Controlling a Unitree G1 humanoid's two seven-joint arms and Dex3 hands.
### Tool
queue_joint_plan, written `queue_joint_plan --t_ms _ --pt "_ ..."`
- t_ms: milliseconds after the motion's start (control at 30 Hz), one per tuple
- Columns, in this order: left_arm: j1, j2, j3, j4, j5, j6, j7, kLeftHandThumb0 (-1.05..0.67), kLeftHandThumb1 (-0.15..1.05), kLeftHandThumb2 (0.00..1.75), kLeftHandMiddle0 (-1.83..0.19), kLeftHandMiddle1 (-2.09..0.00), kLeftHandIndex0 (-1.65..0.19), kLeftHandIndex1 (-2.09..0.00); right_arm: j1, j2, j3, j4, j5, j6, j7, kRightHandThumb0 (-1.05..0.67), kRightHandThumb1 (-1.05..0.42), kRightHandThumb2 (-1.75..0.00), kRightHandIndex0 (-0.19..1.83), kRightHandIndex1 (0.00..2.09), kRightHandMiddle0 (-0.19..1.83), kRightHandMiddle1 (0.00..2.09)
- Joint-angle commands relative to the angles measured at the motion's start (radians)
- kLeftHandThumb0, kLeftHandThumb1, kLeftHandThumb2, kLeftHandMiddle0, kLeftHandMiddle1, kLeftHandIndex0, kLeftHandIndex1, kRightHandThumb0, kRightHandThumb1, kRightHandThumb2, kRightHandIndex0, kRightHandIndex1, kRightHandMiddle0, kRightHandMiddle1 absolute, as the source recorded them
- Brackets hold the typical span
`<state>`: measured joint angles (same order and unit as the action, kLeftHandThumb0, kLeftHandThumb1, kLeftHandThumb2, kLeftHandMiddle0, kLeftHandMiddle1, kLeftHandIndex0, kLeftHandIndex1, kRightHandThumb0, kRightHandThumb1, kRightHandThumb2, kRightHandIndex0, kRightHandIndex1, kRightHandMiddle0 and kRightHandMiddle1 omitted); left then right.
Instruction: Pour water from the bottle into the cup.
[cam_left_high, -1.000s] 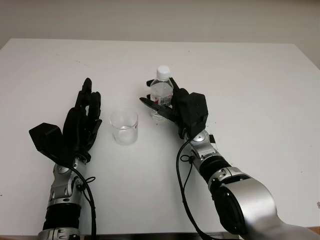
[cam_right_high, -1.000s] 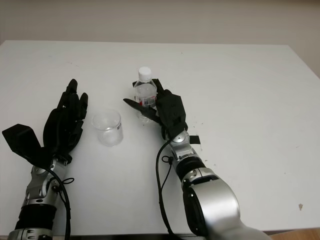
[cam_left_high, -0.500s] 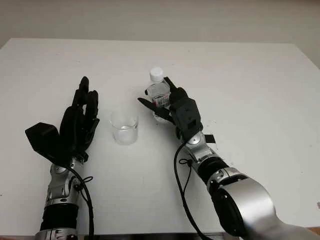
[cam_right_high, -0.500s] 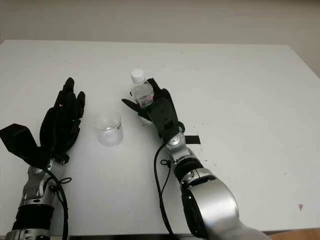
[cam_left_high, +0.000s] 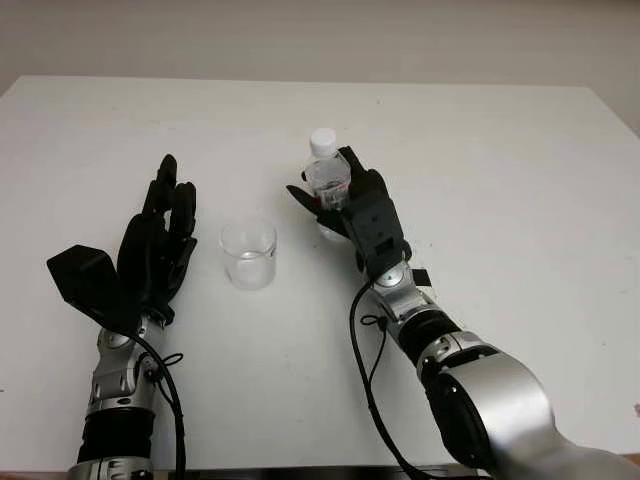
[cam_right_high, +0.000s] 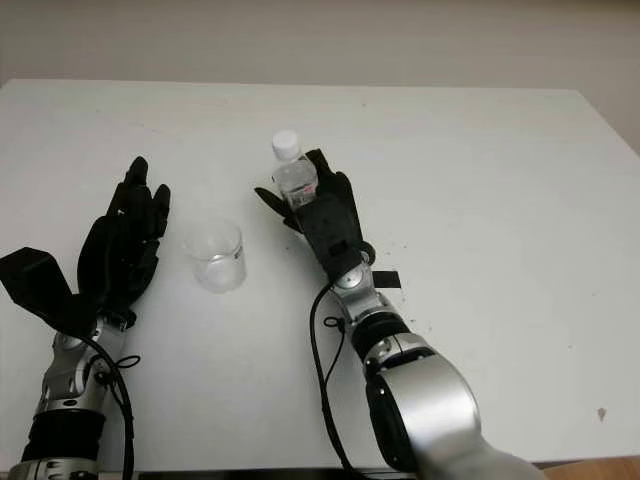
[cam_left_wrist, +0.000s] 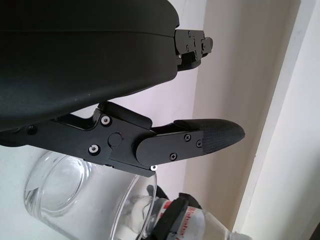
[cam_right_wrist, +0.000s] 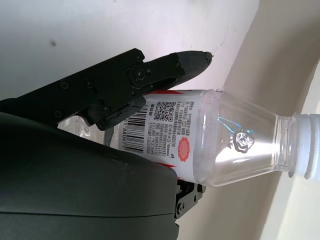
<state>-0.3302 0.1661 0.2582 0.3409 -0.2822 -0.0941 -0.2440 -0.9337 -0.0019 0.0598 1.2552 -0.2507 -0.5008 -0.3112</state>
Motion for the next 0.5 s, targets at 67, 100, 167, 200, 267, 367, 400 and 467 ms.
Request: queue_joint_plan --t_ms 67,100,167,200,267,367,400,467 --pt "0.0 0.0 -0.004 -0.015 0.002 -0.002 0.005 -0.7 1.05 0.51 0.03 -0.05 0.04 -0.06 -0.073 -0.044 0.051 0.002 -0.072 0.005 -0.054 -0.34 -1.05 -0.34 1.33 2.09 1.02 2.09" --pt "0.001 -0.001 -0.005 -0.017 0.001 -0.003 0.003 -0.71 1.05 0.51 0.04 -0.05 0.05 -0.06 -0.084 -0.057 0.072 0.003 -0.102 0.0 -0.079 -0.34 -1.05 -0.33 1.32 2.09 1.02 2.09" --pt "0.003 -0.002 -0.006 -0.021 0.0 -0.002 0.003 -0.7 1.05 0.51 0.04 -0.05 0.06 -0.05 -0.106 -0.082 0.113 0.006 -0.158 -0.004 -0.125 -0.35 -1.05 -0.33 1.31 2.09 1.02 2.09" --pt "0.005 -0.002 -0.007 -0.022 0.0 -0.004 0.001 -0.7 1.05 0.51 0.05 -0.05 0.06 -0.05 -0.122 -0.097 0.138 0.007 -0.191 0.002 -0.14 -0.36 -1.05 -0.32 1.32 2.09 1.02 2.09" --pt "0.008 -0.003 -0.009 -0.022 -0.001 -0.004 0.0 -0.7 1.05 0.52 0.05 -0.05 0.06 -0.05 -0.147 -0.12 0.179 0.011 -0.24 0.015 -0.157 -0.38 -1.05 -0.32 1.33 2.09 1.03 2.09" --pt "0.011 -0.006 -0.013 -0.028 0.005 -0.002 0.01 -0.7 1.05 0.52 0.05 -0.05 0.06 -0.05 -0.171 -0.14 0.215 0.017 -0.282 0.025 -0.172 -0.4 -1.05 -0.31 1.26 2.09 0.97 2.09" --pt "0.013 -0.007 -0.015 -0.029 0.006 -0.002 0.011 -0.7 1.05 0.53 0.05 -0.05 0.05 -0.06 -0.176 -0.144 0.223 0.019 -0.289 0.024 -0.171 -0.41 -1.05 -0.3 1.22 2.09 0.94 2.09" --pt "0.013 -0.01 -0.018 -0.027 0.007 -0.009 0.011 -0.7 1.05 0.53 0.05 -0.05 0.06 -0.05 -0.183 -0.154 0.249 0.021 -0.316 0.02 -0.185 -0.41 -1.05 -0.29 1.2 2.09 0.91 2.09"
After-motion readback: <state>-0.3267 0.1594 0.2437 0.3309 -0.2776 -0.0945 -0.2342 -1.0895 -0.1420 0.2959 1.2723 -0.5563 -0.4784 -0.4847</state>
